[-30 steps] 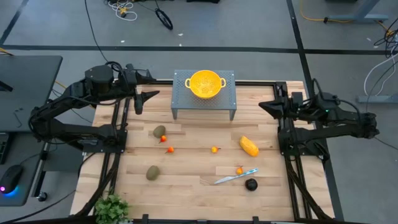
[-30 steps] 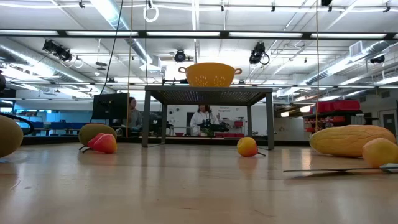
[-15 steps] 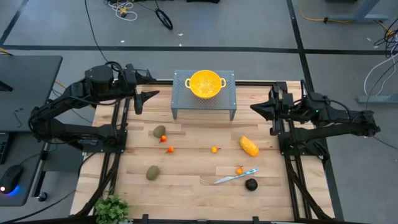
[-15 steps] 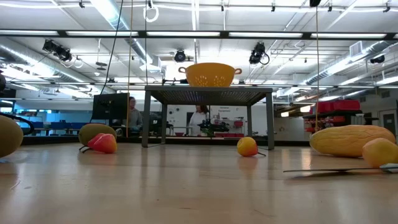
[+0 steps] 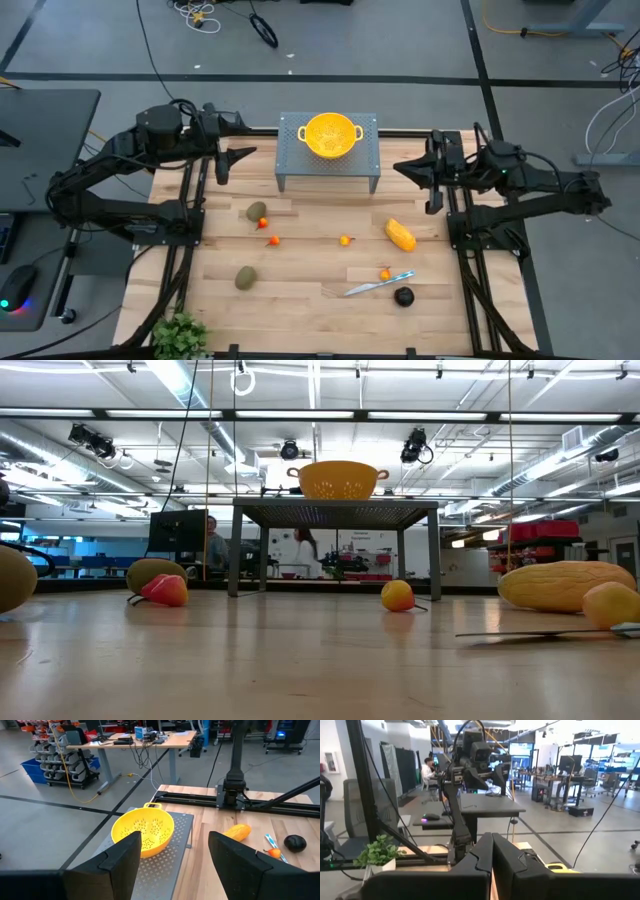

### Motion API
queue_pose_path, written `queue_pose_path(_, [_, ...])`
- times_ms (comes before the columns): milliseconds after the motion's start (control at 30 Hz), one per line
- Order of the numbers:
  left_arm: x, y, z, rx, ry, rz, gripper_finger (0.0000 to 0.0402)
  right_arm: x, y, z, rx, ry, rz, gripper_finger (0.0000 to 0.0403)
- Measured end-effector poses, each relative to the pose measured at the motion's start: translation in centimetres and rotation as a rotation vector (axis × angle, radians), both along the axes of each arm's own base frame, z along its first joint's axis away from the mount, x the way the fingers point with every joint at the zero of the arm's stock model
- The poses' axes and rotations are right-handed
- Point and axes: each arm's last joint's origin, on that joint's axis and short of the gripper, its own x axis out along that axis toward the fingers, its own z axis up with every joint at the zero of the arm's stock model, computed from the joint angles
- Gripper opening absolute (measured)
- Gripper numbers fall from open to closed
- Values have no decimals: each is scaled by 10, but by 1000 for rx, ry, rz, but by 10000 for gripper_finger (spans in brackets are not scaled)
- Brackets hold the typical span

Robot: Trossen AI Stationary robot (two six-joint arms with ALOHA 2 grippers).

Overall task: Pick & Place Fruit
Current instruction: Put the yellow pear into the yellow strainer bowl on the shelf

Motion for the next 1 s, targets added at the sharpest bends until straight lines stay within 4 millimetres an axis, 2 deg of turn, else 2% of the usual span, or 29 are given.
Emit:
queue_pose_path(567, [-1,0,0,-6,-4,1,240,42,1,-23,-68,152,27,8])
queue_pose_path(1000, [-1,0,0,-1,-2,3,240,57,6,-34,-103,210,70,8])
